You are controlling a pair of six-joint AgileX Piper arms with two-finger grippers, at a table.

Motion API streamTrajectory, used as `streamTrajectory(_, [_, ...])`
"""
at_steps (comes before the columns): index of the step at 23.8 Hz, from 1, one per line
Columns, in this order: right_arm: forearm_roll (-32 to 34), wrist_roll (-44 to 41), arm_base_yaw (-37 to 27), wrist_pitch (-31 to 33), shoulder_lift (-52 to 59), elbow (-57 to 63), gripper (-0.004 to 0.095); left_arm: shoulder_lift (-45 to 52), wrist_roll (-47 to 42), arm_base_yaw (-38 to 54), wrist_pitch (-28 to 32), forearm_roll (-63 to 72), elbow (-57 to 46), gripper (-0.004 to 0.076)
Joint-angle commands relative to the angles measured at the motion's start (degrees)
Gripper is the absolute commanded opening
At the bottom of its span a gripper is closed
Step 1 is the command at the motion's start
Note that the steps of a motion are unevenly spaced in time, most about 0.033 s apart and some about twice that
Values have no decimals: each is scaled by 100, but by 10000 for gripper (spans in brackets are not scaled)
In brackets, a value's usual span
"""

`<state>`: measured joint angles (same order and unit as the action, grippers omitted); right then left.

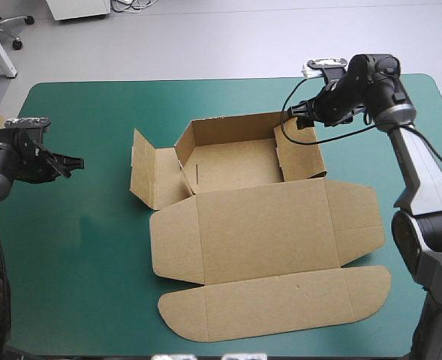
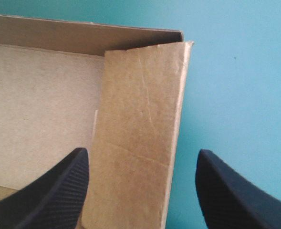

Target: Fold the box

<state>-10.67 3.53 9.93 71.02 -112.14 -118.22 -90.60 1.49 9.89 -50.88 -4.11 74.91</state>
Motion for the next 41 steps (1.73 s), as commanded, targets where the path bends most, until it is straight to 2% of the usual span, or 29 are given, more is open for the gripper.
streamTrajectory(1, [69,21,-37,49,923,-87,577,242,-7,-13,162,88,176,-14])
streamTrajectory(6, [345,163,30,49,1902,605,538,242,4,-13,162,140,176,-14])
streamTrajectory(9, [894,173,302,-20,2384,1157,538,242,4,-13,162,155,176,-14])
streamTrajectory(12, [1548,-353,713,-36,2668,1632,538,242,4,-13,162,165,176,-14])
streamTrajectory(15, [1825,-775,1071,-145,2750,1902,539,242,4,-13,162,165,176,-14])
streamTrajectory(17, [1809,-1124,1182,-623,2681,2004,539,242,4,-13,162,165,176,-14])
streamTrajectory(20, [1992,-1075,1125,-1213,2380,1991,566,242,76,-13,162,165,176,-14])
streamTrajectory(24, [2006,-901,1025,-1257,1888,1935,760,242,76,-13,184,189,176,-14])
streamTrajectory(29, [1591,-766,685,-1076,889,1270,764,242,76,-13,135,189,176,-14])
streamTrajectory(32, [1249,-489,453,-674,130,637,758,242,76,-13,113,189,176,-14])
streamTrajectory(34, [1190,-428,457,-509,-188,440,708,242,76,-13,113,189,176,-14])
streamTrajectory(38, [751,-187,457,-520,-404,403,532,242,76,-13,123,178,176,-14])
streamTrajectory(41, [946,-187,457,-430,-459,403,303,242,94,-13,123,189,176,-14])
